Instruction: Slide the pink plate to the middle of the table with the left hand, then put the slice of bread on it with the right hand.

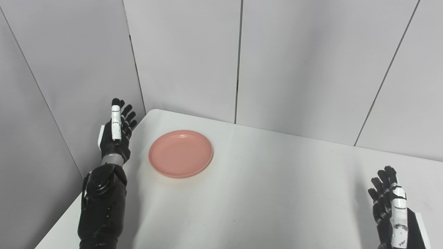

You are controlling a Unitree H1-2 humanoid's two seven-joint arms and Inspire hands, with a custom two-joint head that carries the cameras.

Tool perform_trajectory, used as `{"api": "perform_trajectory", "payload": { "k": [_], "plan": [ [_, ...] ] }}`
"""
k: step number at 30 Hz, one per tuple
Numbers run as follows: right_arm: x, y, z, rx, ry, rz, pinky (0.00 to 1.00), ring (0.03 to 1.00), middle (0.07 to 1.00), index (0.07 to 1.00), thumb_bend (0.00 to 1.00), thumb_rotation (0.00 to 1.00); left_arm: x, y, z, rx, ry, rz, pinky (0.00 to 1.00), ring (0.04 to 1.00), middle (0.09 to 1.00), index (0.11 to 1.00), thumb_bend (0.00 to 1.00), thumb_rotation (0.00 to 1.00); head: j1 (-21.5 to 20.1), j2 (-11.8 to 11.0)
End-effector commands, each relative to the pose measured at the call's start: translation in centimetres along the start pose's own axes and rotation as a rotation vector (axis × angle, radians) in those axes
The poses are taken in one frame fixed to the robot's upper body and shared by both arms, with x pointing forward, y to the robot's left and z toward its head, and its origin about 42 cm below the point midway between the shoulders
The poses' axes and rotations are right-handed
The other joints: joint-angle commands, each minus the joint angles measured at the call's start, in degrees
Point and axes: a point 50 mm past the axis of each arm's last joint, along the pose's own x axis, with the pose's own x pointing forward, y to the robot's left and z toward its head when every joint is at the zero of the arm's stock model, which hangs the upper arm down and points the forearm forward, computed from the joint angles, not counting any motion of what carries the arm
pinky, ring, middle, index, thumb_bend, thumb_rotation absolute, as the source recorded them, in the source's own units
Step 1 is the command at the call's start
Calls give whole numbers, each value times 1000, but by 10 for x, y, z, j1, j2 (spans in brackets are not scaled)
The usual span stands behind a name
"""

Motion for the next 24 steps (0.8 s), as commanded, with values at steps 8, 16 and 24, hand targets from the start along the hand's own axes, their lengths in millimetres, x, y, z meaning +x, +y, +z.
{"api": "perform_trajectory", "payload": {
  "k": [8, 16, 24],
  "plan": [
    [6, 6, 18, 3, -67, 20, 1000, 1000, 1000, 1000, 648, 1000, 13, -5, 17, -8, -53, -38, 979, 955, 950, 948, 772, 929, 0, 4],
    [5, 7, 19, 0, -71, 19, 1000, 1000, 1000, 1000, 653, 1000, 19, -2, 0, -39, 25, -58, 999, 967, 969, 965, 775, 916, -3, 8],
    [5, 9, 20, 9, -73, 22, 1000, 1000, 1000, 1000, 635, 1000, 20, -6, -17, -38, 66, -77, 997, 961, 963, 964, 780, 928, -11, 15]
  ]
}}
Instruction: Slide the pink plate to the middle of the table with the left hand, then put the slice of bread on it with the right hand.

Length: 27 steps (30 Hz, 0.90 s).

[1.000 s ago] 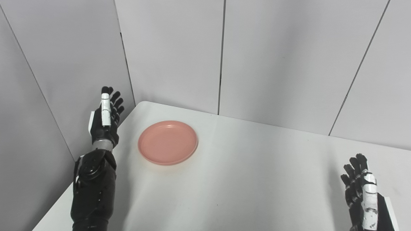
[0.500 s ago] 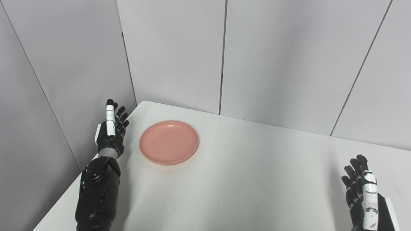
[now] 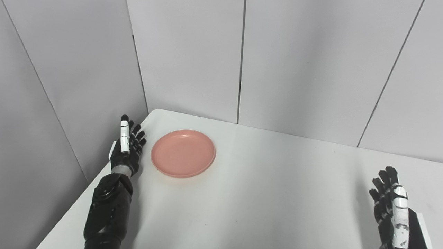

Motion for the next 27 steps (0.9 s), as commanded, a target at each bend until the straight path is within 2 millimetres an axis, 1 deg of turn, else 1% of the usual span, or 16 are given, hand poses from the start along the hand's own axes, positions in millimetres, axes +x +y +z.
{"api": "perform_trajectory", "payload": {
  "k": [1, 6, 12, 15, 17, 19, 20, 23, 26, 27],
  "plan": [
    [5, 6, 16, 7, -64, 16, 1000, 1000, 1000, 1000, 632, 1000, 10, -14, 20, 4, -56, -54, 997, 963, 964, 966, 778, 928, -2, 1],
    [5, 6, 16, 3, -64, 13, 1000, 1000, 1000, 1000, 636, 1000, 8, -28, 9, -5, -11, -92, 995, 962, 956, 955, 766, 922, -5, 6],
    [4, 6, 18, -9, -57, 7, 1000, 1000, 1000, 1000, 670, 1000, 7, -38, -2, -2, 28, -134, 1000, 993, 992, 992, 748, 938, -11, 13],
    [4, 6, 19, -7, -56, 7, 1000, 1000, 1000, 1000, 668, 1000, 5, -41, -5, 15, 48, -131, 974, 973, 977, 983, 748, 964, -14, 15],
    [4, 6, 18, -3, -56, 10, 1000, 1000, 1000, 1000, 669, 1000, 4, -43, -7, 22, 60, -140, 985, 971, 976, 984, 749, 969, -20, 18],
    [5, 6, 18, 7, -61, 10, 1000, 1000, 1000, 1000, 642, 1000, 5, -44, -12, 26, 72, -148, 996, 976, 968, 977, 785, 947, -21, 19],
    [5, 6, 17, 7, -61, 10, 1000, 1000, 1000, 1000, 640, 1000, 4, -45, -15, 27, 75, -151, 996, 976, 968, 976, 788, 945, -23, 20],
    [4, 4, 16, 3, -59, 8, 1000, 1000, 1000, 1000, 650, 1000, 1, -50, -21, 32, 72, -169, 958, 951, 951, 954, 793, 927, -28, 22],
    [4, 3, 13, -1, -59, 7, 1000, 1000, 1000, 1000, 653, 1000, -4, -57, -25, 37, 62, -196, 962, 949, 953, 951, 777, 957, -37, 27],
    [4, 3, 13, 0, -58, 7, 1000, 1000, 1000, 1000, 653, 1000, -5, -60, -27, 37, 61, -200, 947, 937, 942, 934, 784, 949, -37, 27]
  ]
}}
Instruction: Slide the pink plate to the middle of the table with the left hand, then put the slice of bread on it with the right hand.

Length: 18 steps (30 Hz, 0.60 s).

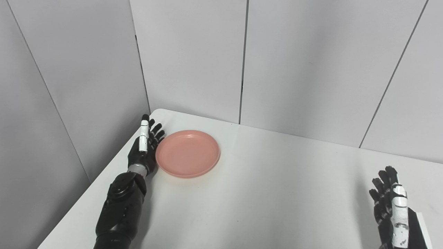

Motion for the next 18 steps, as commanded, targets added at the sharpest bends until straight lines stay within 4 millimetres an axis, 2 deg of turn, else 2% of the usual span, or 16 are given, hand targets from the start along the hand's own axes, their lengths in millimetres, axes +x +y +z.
{"api": "perform_trajectory", "payload": {
  "k": [1, 8, 13, 18],
  "plan": [
    [4, 2, 12, 8, -76, 14, 1000, 1000, 1000, 1000, 651, 1000, -1, -19, -7, 5, 9, -61, 942, 934, 939, 929, 785, 947, -4, 3],
    [4, -1, 5, 8, -74, 15, 1000, 1000, 1000, 1000, 674, 1000, -7, -45, -16, -28, 25, -166, 959, 942, 943, 951, 804, 917, -20, 8],
    [5, 0, 0, 4, -72, 0, 1000, 1000, 1000, 1000, 712, 1000, -16, -78, -12, -13, 22, -213, 950, 936, 934, 934, 792, 930, -48, 14],
    [6, 2, -6, 6, -71, -2, 1000, 1000, 1000, 1000, 708, 1000, -26, -112, -14, -20, 48, -262, 945, 935, 934, 934, 804, 929, -65, 16]
  ]
}}
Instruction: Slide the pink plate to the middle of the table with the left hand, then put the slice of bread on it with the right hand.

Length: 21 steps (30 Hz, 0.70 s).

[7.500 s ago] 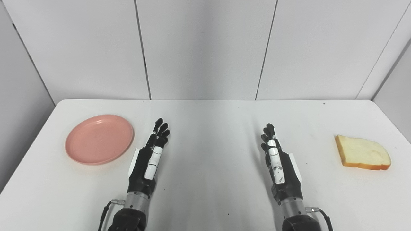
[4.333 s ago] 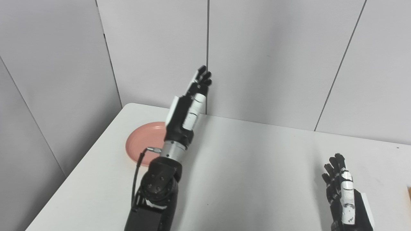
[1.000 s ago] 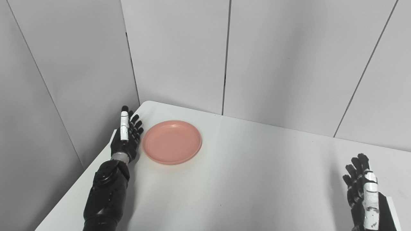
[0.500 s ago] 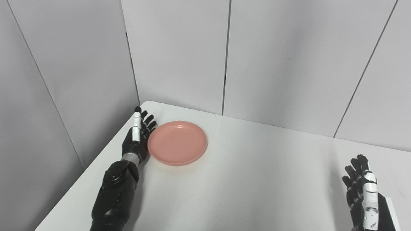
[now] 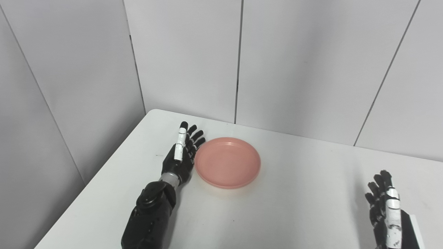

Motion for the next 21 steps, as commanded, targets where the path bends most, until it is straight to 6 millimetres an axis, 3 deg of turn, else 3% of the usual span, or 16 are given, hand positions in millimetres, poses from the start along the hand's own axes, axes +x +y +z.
{"api": "perform_trajectory", "payload": {
  "k": [1, 9, 21],
  "plan": [
    [4, 5, 13, 14, -95, 13, 1000, 1000, 1000, 1000, 710, 1000, 4, -20, 13, 12, -23, -45, 943, 937, 935, 936, 804, 932, -9, 1],
    [4, 9, 8, 27, -104, 12, 1000, 1000, 1000, 1000, 711, 1000, 4, -65, -3, 36, 20, -175, 955, 943, 940, 947, 764, 956, -47, 8],
    [2, 15, 12, 8, -106, -8, 1000, 1000, 1000, 1000, 738, 1000, -5, -102, -35, -7, 102, -310, 1000, 981, 975, 982, 735, 958, -114, 24]
  ]
}}
